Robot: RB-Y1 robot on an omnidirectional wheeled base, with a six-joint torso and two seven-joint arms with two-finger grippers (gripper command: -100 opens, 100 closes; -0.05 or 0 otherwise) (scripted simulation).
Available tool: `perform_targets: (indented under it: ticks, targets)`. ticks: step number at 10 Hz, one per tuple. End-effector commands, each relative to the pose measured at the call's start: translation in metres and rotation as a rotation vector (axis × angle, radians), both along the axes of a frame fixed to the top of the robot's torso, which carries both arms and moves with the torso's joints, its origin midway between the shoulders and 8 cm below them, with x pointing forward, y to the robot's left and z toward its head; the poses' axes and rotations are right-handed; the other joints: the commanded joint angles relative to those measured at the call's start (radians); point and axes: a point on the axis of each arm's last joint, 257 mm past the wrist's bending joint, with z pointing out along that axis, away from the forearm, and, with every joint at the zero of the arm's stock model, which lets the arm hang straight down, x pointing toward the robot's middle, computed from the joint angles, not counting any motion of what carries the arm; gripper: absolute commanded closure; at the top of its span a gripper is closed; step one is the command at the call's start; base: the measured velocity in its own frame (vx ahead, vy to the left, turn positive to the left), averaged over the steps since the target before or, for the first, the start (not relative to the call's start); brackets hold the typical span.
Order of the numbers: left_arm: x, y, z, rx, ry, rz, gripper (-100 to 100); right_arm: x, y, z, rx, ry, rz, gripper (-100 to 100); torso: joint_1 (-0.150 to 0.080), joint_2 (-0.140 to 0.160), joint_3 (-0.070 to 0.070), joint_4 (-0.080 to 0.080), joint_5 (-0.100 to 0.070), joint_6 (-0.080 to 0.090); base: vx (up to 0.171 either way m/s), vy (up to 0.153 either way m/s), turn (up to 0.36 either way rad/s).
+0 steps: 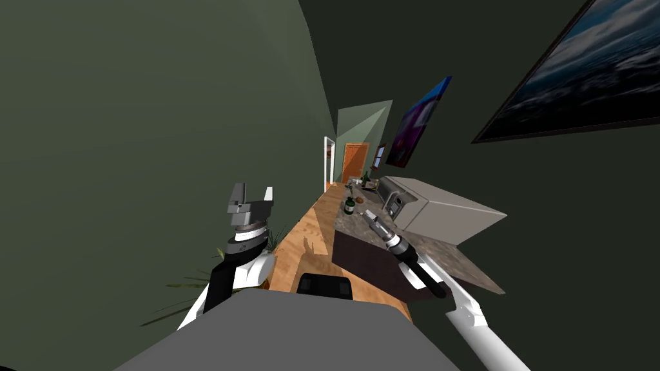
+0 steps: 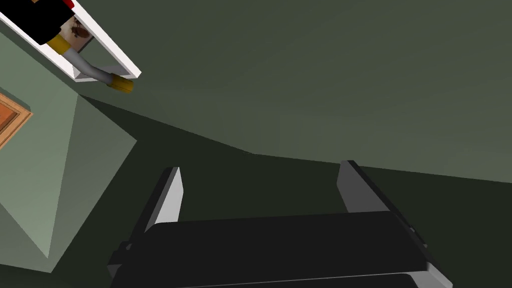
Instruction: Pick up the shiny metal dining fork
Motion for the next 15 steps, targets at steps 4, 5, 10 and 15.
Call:
perform_targets:
  ticks: [4, 5, 10, 15]
  targets:
    - [0.0, 0.0, 0.0, 0.0, 0.0, 0.0, 0, 0.008, -0.025, -0.038, -0.223, 0.032, -0.008, -100, 0.0, -0.001, 0.0, 0.0, 0.0, 0.0, 0.032, 0.104, 0.086]
    - [0.0, 0.0, 0.0, 0.0, 0.0, 0.0, 0, 0.009, -0.033, -0.053, -0.294, 0.045, -0.011, -100, -0.001, 0.0, 0.0, 0.0, 0.0, 0.001, 0.047, 0.102, 0.087]
    - [0.0, 0.0, 0.0, 0.0, 0.0, 0.0, 0, 0.009, -0.071, -0.091, -0.483, 0.105, -0.022, -100, -0.003, 0.0, 0.0, 0.0, -0.001, 0.0, 0.031, 0.072, 0.085]
    - [0.0, 0.0, 0.0, 0.0, 0.0, 0.0, 0, -0.002, -0.134, -0.145, -0.728, 0.211, -0.039, -100, -0.005, 0.0, 0.0, 0.0, -0.001, 0.001, 0.04, 0.055, 0.104]
